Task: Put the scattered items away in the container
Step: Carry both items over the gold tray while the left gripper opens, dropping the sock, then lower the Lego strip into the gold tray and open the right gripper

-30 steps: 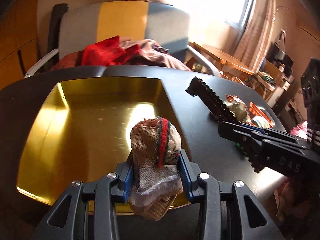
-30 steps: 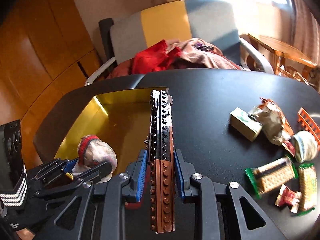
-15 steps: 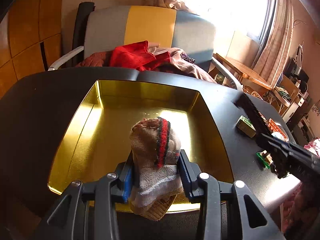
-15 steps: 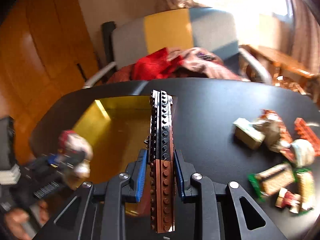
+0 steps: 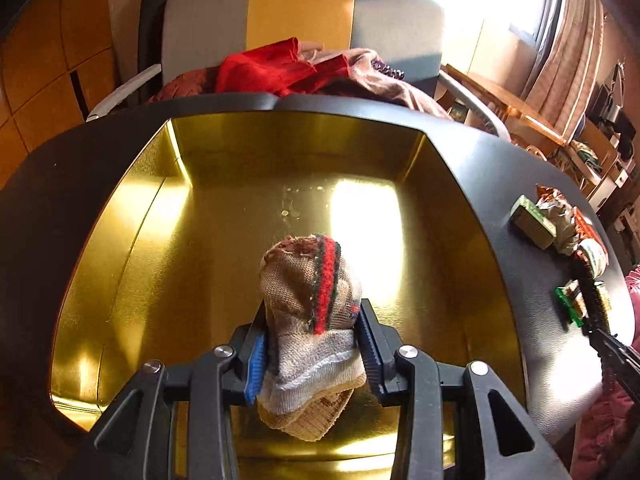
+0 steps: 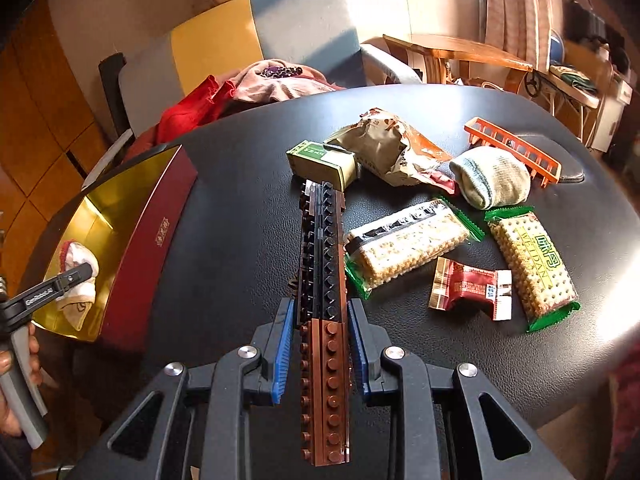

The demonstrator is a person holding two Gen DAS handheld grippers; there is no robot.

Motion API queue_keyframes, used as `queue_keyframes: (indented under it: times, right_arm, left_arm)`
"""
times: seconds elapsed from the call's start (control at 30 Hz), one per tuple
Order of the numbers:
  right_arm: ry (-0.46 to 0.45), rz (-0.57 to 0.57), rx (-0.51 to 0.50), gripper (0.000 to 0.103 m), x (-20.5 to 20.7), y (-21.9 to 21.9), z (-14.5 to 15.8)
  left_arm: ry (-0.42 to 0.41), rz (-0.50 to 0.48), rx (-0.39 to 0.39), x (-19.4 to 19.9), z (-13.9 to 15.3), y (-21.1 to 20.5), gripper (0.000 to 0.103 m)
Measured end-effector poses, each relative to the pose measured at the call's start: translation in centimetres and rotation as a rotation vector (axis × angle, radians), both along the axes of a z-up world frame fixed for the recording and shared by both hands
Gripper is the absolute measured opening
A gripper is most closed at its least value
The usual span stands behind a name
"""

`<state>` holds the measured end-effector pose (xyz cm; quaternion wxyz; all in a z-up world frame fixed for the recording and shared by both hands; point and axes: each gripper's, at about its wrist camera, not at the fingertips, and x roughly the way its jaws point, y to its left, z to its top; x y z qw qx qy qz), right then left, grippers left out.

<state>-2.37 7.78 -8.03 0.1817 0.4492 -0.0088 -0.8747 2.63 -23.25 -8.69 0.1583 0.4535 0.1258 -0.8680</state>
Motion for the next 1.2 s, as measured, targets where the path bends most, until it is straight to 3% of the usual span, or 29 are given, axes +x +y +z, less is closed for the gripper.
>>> queue_keyframes:
  times: [0.23,0.4,0.73,1.0,1.2]
  right_arm:
    - [0.009,0.021,0.004,0.027,0.6,-0.3,0.5]
    - [0.013,0.028,0.01,0.027,1.0,-0.5,0.8]
    - [0.026,0.065,-0.001,0.027,0.9,-2.2,2.0]
    - [0.09,0.21,-0.062,0.027,0.9,-7.6,5.5]
    - [0.108,0.347,-0.104,0.027,1.2,-13.8,7.3]
  left_arm:
    - [-0.028,0.013,-0.004,-1.1,-1.0,-0.9,0.043]
    - [-0.044,0.032,0.065,-1.6,-1.1,-2.2,0.049]
    - [0.05,0.079,0.07,2.4,1.3,-3.8,0.052]
    - [0.128,0.096,0.072,6.8,3.2,-3.3,0.052]
    - [0.129,0.108,0.057,9.3,3.2,-2.5,0.052]
